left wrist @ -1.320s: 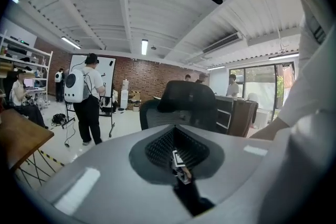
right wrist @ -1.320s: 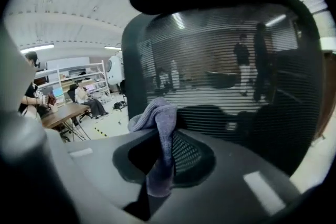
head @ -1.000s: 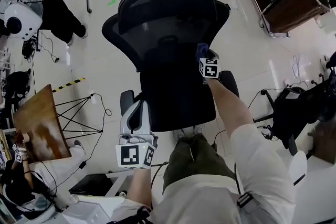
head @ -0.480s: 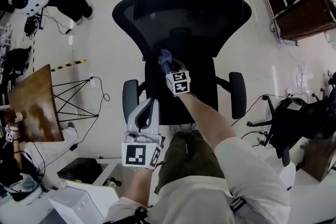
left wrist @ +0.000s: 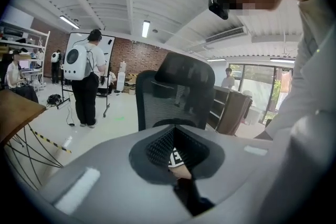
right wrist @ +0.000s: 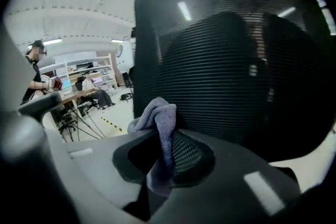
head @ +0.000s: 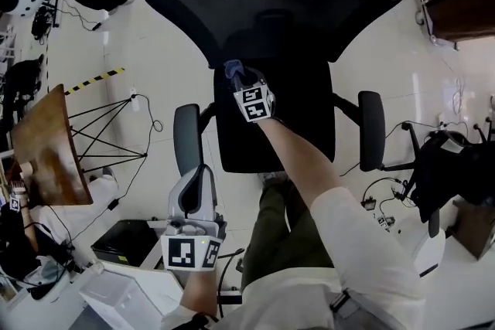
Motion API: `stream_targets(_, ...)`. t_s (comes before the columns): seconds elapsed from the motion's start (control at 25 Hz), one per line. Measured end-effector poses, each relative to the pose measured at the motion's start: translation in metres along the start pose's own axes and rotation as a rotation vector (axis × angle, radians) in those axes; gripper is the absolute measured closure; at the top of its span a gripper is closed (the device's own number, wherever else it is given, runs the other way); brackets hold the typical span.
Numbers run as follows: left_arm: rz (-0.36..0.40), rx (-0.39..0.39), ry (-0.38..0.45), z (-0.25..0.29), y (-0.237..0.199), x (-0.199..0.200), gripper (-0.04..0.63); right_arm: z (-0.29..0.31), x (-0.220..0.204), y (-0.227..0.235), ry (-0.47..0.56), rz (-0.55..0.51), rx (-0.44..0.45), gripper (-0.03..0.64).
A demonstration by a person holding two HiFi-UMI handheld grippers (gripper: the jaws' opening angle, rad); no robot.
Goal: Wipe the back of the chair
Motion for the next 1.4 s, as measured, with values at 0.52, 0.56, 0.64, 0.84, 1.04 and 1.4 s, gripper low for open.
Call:
stream_targets(0.52,-0.058,-0.186,-0.005,0.059,0.058,-0.005,0.541,-0.119,-0.06,0.24,-0.066,0.311,-0.48,0.572)
stream_targets(0.56,-0.057,-0.183,-0.001,0.065,0.061,-0.002,0.541,-0.119,-0.048,0.237,-0.037,0.309,-0.456,0.572)
stream_targets(0.64,-0.049,-0.159,0.003,0.064,0.068,0.01,0.541,-0.138,-0.017,0.223,0.042,0.31,-0.408,0.572)
stream_targets(0.84,0.017,-0.092,0.061,-0.04,0.121,0.048,0.541,-0.318,0.078,0.133,0.229,0.287,-0.314,0.572)
stream_targets(1.04,0.187,-0.058,0.275,-0.144,0.135,0.067,0.541,-0.517,0.188,0.036,0.699,0.196,-0.221,0.572)
stream_targets(1.4,0.285,-0.074,0.403,-0.247,0.169,0.11,0.541,-0.716,0.21,-0.072,0.845,0.038,-0.19,0.571)
Point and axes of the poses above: the fingertips, and each gripper's own axes: z forward along the fingers, y to its right, x out of its top, the point moved 9 cm from there along -z, backward along the fingers, and after that the axes turned 10 degrees about -x, right-handed, at the moved point
